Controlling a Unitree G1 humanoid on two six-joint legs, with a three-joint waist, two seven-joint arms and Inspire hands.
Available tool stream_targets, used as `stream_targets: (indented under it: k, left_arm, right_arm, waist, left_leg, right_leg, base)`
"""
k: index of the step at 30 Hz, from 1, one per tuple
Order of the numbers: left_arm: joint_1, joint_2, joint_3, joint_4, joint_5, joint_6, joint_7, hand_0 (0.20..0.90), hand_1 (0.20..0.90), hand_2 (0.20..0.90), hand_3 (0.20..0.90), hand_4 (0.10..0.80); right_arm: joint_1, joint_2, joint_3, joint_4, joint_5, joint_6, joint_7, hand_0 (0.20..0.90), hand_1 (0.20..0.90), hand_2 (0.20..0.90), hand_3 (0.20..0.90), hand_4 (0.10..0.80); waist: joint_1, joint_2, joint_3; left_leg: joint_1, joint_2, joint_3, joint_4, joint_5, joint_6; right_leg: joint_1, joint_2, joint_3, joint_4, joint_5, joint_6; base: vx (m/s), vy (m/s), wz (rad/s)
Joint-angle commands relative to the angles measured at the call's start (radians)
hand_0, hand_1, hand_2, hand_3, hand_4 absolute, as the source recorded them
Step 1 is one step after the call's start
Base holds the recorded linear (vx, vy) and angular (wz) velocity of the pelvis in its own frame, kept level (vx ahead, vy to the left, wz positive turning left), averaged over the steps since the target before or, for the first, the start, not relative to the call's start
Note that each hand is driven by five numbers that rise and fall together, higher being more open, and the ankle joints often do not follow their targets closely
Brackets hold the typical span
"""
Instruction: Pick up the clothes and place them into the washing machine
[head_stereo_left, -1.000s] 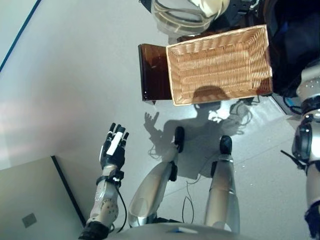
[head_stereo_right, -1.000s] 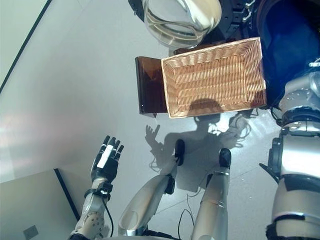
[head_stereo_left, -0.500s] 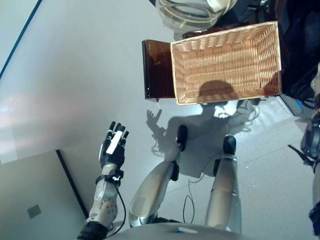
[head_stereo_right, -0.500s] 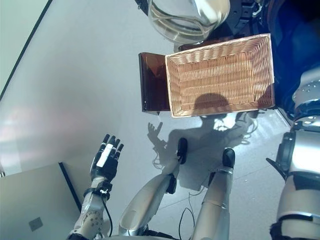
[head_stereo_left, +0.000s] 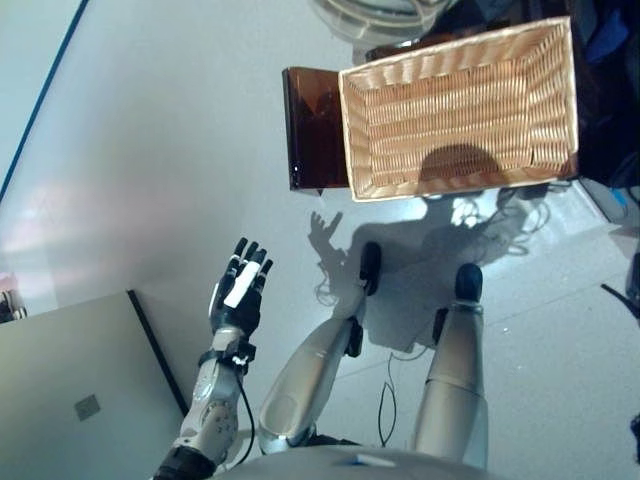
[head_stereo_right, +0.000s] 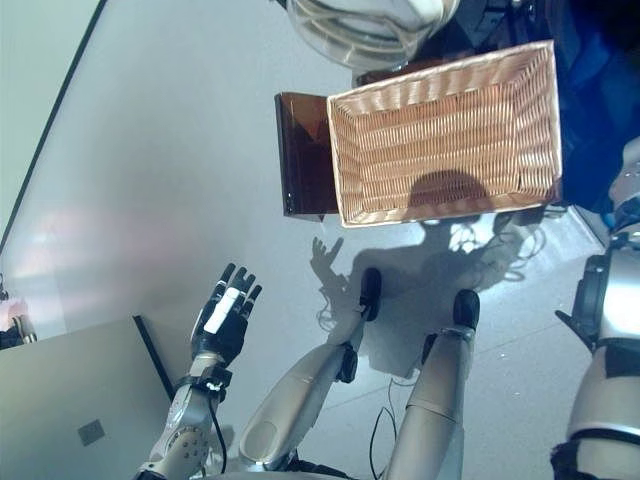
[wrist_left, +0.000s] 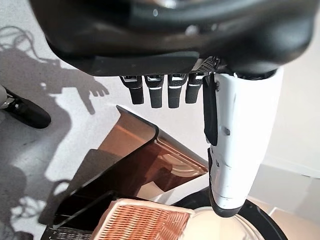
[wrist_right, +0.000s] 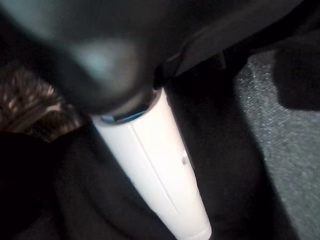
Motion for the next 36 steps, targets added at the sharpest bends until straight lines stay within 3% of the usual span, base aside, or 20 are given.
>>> stream_targets:
  k: [1, 13, 25, 26, 27, 28, 36]
  left_arm:
    - [-0.002, 0.044, 0.043, -0.091, 0.014, -0.086, 0.010, 0.900, 0.900, 0.900, 0.900, 0.800]
    - [-0.022, 0.044, 0.052, -0.120, 0.023, -0.096, 0.042, 0.900, 0.900, 0.900, 0.900, 0.800]
    - [-0.020, 0.054, 0.065, -0.128, 0.024, -0.104, 0.061, 0.900, 0.900, 0.900, 0.900, 0.800]
    - [-0.020, 0.055, 0.064, -0.128, 0.024, -0.104, 0.061, 0.900, 0.900, 0.900, 0.900, 0.800]
    - [-0.017, 0.058, 0.061, -0.131, 0.023, -0.103, 0.060, 0.900, 0.900, 0.900, 0.900, 0.800]
    - [-0.015, 0.058, 0.061, -0.134, 0.020, -0.102, 0.059, 0.900, 0.900, 0.900, 0.900, 0.800]
    - [-0.010, 0.064, 0.061, -0.134, 0.013, -0.100, 0.056, 0.900, 0.900, 0.900, 0.900, 0.800]
  right_arm:
    - [-0.228, -0.184, 0.193, -0.090, -0.088, -0.060, 0.006, 0.200, 0.200, 0.200, 0.200, 0.300]
    - [-0.387, -0.215, 0.331, -0.065, -0.120, -0.041, -0.037, 0.200, 0.200, 0.200, 0.200, 0.300]
    - [-0.391, -0.222, 0.314, -0.069, -0.124, -0.039, -0.097, 0.200, 0.200, 0.200, 0.200, 0.300]
    - [-0.393, -0.222, 0.315, -0.068, -0.124, -0.039, -0.095, 0.584, 0.584, 0.584, 0.584, 0.575]
    - [-0.398, -0.219, 0.315, -0.056, -0.129, -0.032, -0.108, 0.584, 0.584, 0.584, 0.584, 0.575]
    - [-0.403, -0.209, 0.318, -0.047, -0.141, -0.026, -0.110, 0.900, 0.900, 0.900, 0.900, 0.800]
    - [-0.392, -0.204, 0.325, -0.032, -0.175, -0.015, -0.127, 0.900, 0.900, 0.900, 0.900, 0.800]
  waist:
    - [-0.015, 0.107, 0.043]
    - [-0.032, 0.104, 0.058]
    - [-0.057, 0.095, 0.055]
    - [-0.057, 0.095, 0.056]
    - [-0.059, 0.094, 0.053]
    - [-0.056, 0.097, 0.052]
    - [-0.056, 0.094, 0.043]
  left_leg:
    - [-0.012, 0.004, 0.048, 0.016, -0.025, -0.107]
    - [-0.056, 0.003, 0.065, 0.009, -0.017, -0.114]
    - [-0.061, 0.008, 0.073, 0.013, -0.016, -0.114]
    - [-0.060, 0.008, 0.074, 0.014, -0.017, -0.114]
    - [-0.055, 0.004, 0.074, 0.013, -0.021, -0.114]
    - [-0.056, 0.007, 0.076, 0.016, -0.018, -0.112]
    - [-0.048, 0.007, 0.075, 0.017, -0.021, -0.109]
  right_leg:
    - [0.073, 0.041, -0.050, -0.090, -0.005, -0.055]
    - [0.010, 0.053, -0.033, -0.048, -0.018, -0.062]
    - [0.004, 0.066, -0.029, -0.035, -0.019, -0.069]
    - [0.004, 0.066, -0.028, -0.035, -0.019, -0.069]
    - [0.010, 0.063, -0.028, -0.035, -0.027, -0.070]
    - [0.007, 0.068, -0.027, -0.033, -0.019, -0.070]
    - [0.016, 0.073, -0.027, -0.036, -0.017, -0.072]
  base:
    - [0.000, 0.000, 0.00]
    - [0.006, -0.007, 0.02]
    - [0.008, -0.004, 0.01]
    - [0.000, 0.000, 0.00]
    - [0.000, 0.000, 0.00]
    - [0.000, 0.000, 0.00]
    - [-0.008, 0.001, 0.00]
